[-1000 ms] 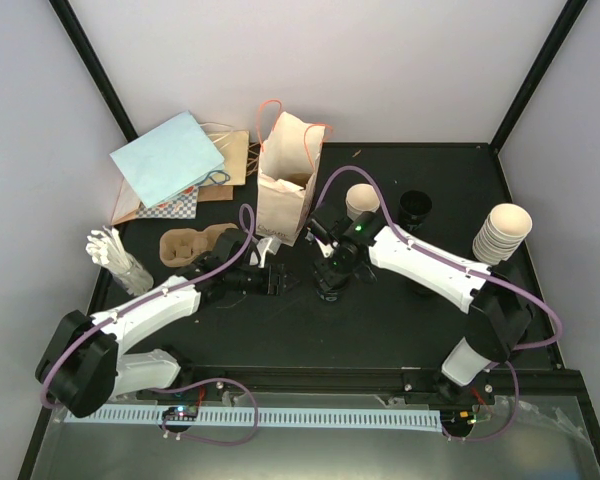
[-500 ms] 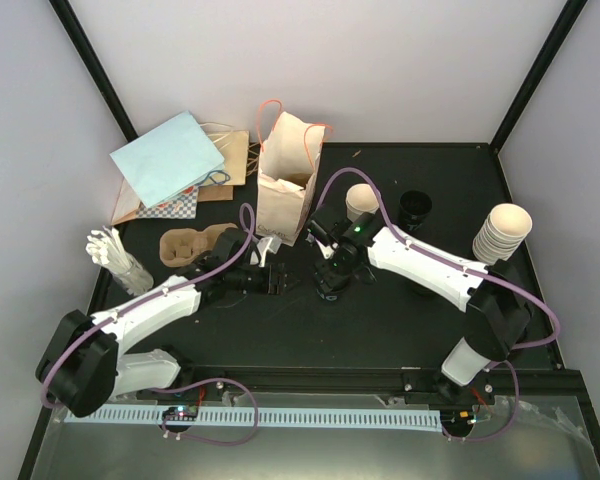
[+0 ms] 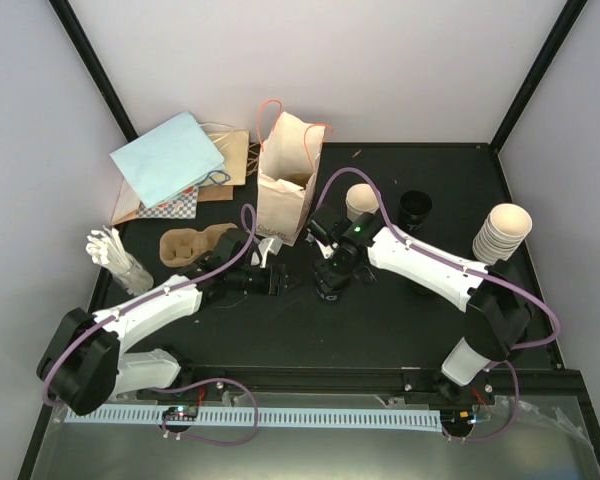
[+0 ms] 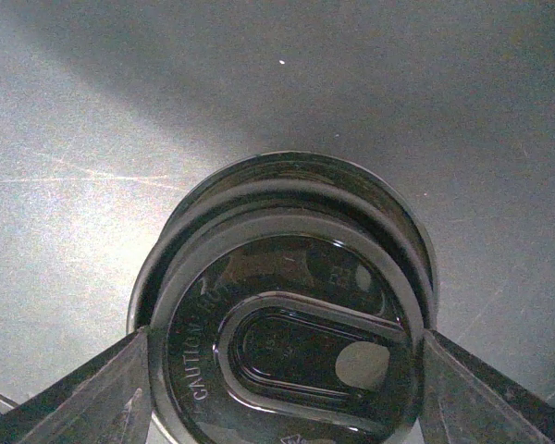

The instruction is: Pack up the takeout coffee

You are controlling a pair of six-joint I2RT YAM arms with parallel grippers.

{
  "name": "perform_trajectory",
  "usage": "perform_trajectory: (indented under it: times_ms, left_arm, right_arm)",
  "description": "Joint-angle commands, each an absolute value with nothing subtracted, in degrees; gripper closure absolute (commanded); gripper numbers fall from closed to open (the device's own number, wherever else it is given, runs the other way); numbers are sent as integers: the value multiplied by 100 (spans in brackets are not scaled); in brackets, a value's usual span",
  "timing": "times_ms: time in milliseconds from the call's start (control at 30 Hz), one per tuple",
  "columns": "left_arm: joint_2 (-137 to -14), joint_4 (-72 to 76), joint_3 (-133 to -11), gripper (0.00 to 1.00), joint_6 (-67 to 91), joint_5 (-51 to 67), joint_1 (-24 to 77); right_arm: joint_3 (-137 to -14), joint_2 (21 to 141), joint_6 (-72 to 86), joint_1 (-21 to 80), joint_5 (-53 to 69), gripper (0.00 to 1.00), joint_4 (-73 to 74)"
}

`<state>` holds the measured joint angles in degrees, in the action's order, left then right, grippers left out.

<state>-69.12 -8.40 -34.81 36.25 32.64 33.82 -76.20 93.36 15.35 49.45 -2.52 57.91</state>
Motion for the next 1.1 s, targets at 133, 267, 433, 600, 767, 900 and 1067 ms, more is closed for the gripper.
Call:
perform_trajectory:
  times_ms: [133, 267, 433, 600, 767, 900, 1067]
  left_arm:
    - [-6887, -707, -3770, 36, 3635, 3336, 3407]
    - [-6885, -712, -3762, 36, 3633, 3325, 3405]
    - [-6884, -712, -3762, 36, 3636, 3324, 3402]
    - [-6884, -713, -3762, 36, 3638, 3321, 3406]
    - [-6898, -703, -3762, 36, 3638, 3306, 3407]
    - [-6908, -687, -3774, 36, 3638, 3295, 3408]
    - [-6997, -644, -3837, 36, 3655, 3289, 3406]
  right_arm:
    - [-7747, 9215, 1477, 4924, -393, 26, 5753]
    - [-7698, 9142, 1438, 4929, -419, 26, 5686]
    - [-7607, 8925, 1400, 4929, -407, 26, 5614]
    - [-7413, 8713, 1329, 4926, -339, 26, 5390]
    - [-7022, 8363, 1274, 4924, -358, 26, 4847]
    - [-6704, 8088, 1257, 4933, -526, 26, 4440]
    - [-6325, 7890, 1325, 4928, -608, 26, 4026]
